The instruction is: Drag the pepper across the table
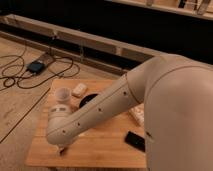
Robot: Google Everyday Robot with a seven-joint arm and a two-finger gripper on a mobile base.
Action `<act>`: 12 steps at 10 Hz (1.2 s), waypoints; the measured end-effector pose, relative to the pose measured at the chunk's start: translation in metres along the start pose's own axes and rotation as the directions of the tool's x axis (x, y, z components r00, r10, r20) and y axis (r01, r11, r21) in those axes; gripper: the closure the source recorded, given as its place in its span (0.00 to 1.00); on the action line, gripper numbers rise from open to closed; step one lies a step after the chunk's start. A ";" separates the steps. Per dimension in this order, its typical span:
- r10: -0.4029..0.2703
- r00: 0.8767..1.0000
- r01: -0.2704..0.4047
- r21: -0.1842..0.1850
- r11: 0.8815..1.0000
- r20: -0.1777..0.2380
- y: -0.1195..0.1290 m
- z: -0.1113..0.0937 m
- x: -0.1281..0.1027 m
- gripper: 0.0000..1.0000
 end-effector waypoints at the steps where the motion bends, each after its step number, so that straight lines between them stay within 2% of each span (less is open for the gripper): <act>1: -0.005 1.000 0.005 0.000 1.000 0.002 -0.008 0.005 0.007 0.20; 4: -0.029 0.999 0.030 -0.024 0.999 0.016 -0.023 0.030 0.024 0.20; 7: -0.032 0.999 0.034 -0.049 0.998 0.036 -0.022 0.059 0.033 0.20; 10: -0.011 0.998 0.013 -0.049 0.999 0.055 -0.015 0.079 0.034 0.20; 11: 0.000 0.998 0.003 -0.045 0.999 0.061 -0.013 0.085 0.033 0.24; 12: 0.009 0.998 -0.006 -0.041 0.999 0.067 -0.012 0.089 0.033 0.34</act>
